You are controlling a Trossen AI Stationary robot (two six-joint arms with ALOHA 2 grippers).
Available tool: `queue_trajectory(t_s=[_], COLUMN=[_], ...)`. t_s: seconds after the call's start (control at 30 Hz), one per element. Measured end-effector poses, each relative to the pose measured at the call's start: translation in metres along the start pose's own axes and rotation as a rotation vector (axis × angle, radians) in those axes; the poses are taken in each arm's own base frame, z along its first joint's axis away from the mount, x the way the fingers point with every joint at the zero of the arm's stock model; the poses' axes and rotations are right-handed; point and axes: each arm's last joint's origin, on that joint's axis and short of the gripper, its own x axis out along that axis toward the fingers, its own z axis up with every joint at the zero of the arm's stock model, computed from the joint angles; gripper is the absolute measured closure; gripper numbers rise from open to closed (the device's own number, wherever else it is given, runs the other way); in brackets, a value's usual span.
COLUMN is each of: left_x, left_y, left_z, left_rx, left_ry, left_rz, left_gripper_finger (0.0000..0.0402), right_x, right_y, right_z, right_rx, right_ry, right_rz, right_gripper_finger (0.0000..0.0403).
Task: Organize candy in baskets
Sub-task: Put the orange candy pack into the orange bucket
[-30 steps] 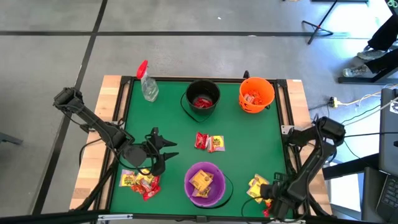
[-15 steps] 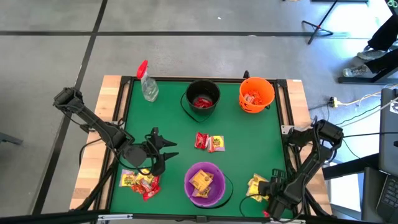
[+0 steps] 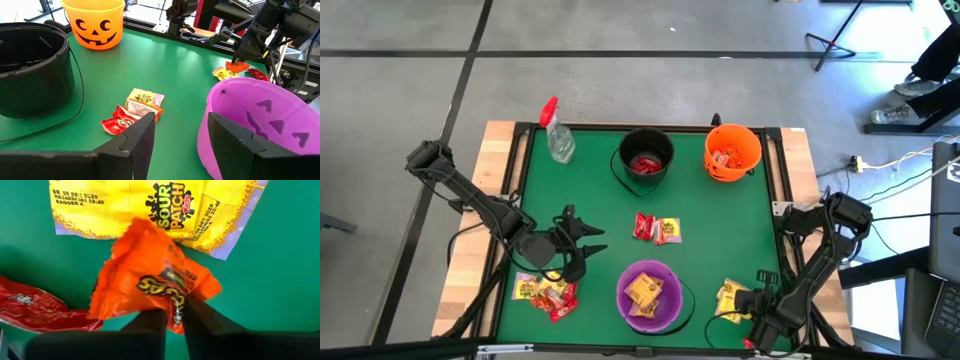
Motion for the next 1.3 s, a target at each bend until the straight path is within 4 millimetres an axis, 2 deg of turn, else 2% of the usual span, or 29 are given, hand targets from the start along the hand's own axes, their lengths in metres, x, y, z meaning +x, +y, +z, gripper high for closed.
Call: queue_trajectory(t_s=[0.13,0.3,0.5,0.7,0.9,1.0,1.1,1.3], left_x=[0.0,0.0,0.0,0.0,0.0,0.0,0.0,0.0], left_y=[0.0,0.0,0.0,0.0,-0.002,-0.002,-0.002,-0.001], left_z=[0.0,0.0,0.0,0.001,0.003,0.003,0.003,0.004], left_rx=[-0.006,-0.007,-0.016,-0.031,-0.05,-0.05,-0.051,-0.051], left_ry=[0.0,0.0,-0.005,-0.011,-0.028,-0.028,-0.029,-0.043], left_rz=[0.001,0.0,0.007,0.003,-0.008,-0.009,-0.009,0.013], left_gripper_finger=[0.023,0.023,0.023,0.023,0.023,0.023,0.023,0.023], right_x=[-0.001,-0.017,-0.051,-0.087,-0.118,-0.128,-0.132,-0.125], right_y=[-0.001,-0.006,-0.021,-0.048,-0.082,-0.098,-0.112,-0.136], right_z=[0.0,-0.001,-0.001,0.002,0.018,0.028,0.043,0.074], right_rx=[0.018,0.073,0.128,0.207,0.394,0.483,0.572,0.715], right_ry=[-0.01,-0.086,-0.344,-0.708,-1.158,-1.313,-1.383,-1.344], right_rz=[0.001,0.04,0.103,0.102,-0.001,-0.09,-0.176,-0.265], right_gripper_finger=[0.0397,0.0382,0.0385,0.0397,0.038,0.0369,0.036,0.0349])
